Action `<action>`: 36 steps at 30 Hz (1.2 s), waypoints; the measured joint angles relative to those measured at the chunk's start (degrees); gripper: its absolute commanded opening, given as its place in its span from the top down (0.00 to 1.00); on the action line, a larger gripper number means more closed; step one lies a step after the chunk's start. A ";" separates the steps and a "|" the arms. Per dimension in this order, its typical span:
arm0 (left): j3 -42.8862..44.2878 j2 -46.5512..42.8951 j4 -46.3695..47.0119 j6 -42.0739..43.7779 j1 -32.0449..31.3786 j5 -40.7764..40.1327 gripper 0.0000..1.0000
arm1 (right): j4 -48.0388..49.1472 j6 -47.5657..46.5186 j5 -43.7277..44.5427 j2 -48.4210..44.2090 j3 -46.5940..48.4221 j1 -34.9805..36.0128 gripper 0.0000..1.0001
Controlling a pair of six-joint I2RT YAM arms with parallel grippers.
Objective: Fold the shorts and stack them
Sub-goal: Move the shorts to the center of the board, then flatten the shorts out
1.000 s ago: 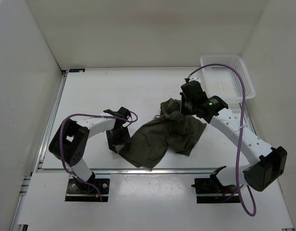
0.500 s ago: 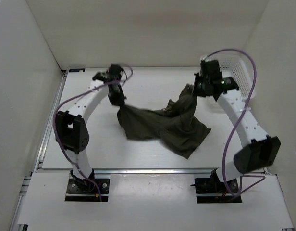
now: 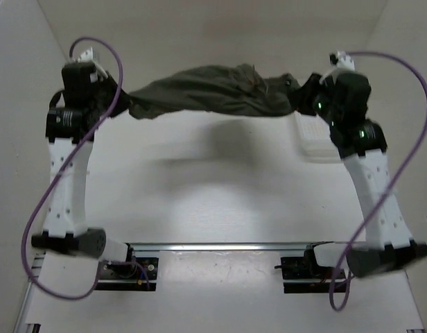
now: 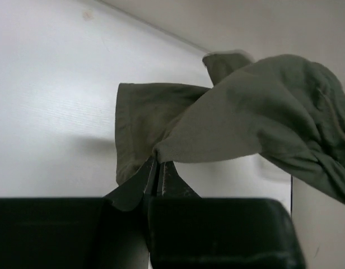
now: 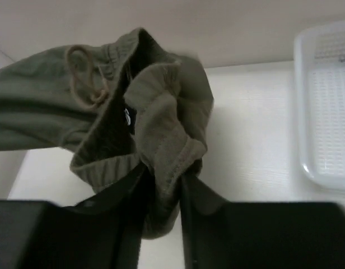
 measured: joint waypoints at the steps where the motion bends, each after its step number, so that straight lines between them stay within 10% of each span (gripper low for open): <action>1: -6.29 -4.74 2.01 0.42 -0.50 0.83 0.80 | 2.29 0.44 0.11 -5.07 -6.75 0.00 0.34; 2: -12.28 -9.05 2.75 0.83 -1.05 1.31 0.25 | 5.01 0.50 0.72 -11.08 -15.10 -0.09 0.15; 3: -18.12 -12.83 3.28 1.46 -1.55 2.05 0.13 | 5.20 0.76 1.40 -16.00 -22.10 -0.17 0.00; 8: -46.45 -22.29 5.90 0.79 -2.99 5.70 0.06 | 1.90 3.41 8.31 -28.72 -46.34 -0.63 0.00; 11: -52.63 -15.82 5.62 0.66 -3.04 6.67 0.55 | -2.40 5.64 10.86 -27.54 -50.69 -1.29 0.38; 13: -53.46 -12.09 5.66 0.22 -3.04 6.78 0.83 | -3.10 6.54 11.17 -26.97 -50.05 -1.38 0.91; 15: -53.44 -10.58 5.86 0.52 -3.04 6.47 0.90 | -3.41 6.88 10.47 -24.90 -46.73 -1.33 1.00; 17: -53.40 -10.40 5.81 0.48 -3.04 6.05 0.86 | -2.82 6.88 9.38 -19.78 -41.53 -1.01 0.96; 19: -53.37 -9.77 5.88 0.48 -3.04 5.53 0.18 | -2.38 6.58 8.22 -13.44 -36.06 0.13 0.75; 20: -53.42 -9.05 5.92 -0.02 -3.04 5.27 0.00 | -2.38 6.29 7.80 -9.33 -33.24 0.98 0.61; 24: -55.82 -4.72 6.78 -1.38 -2.97 4.83 0.00 | -1.92 3.56 5.86 7.98 -23.26 5.64 0.32; 36: -66.31 8.22 11.45 -5.70 2.03 8.44 0.04 | -7.89 0.96 5.25 40.54 0.52 13.27 0.36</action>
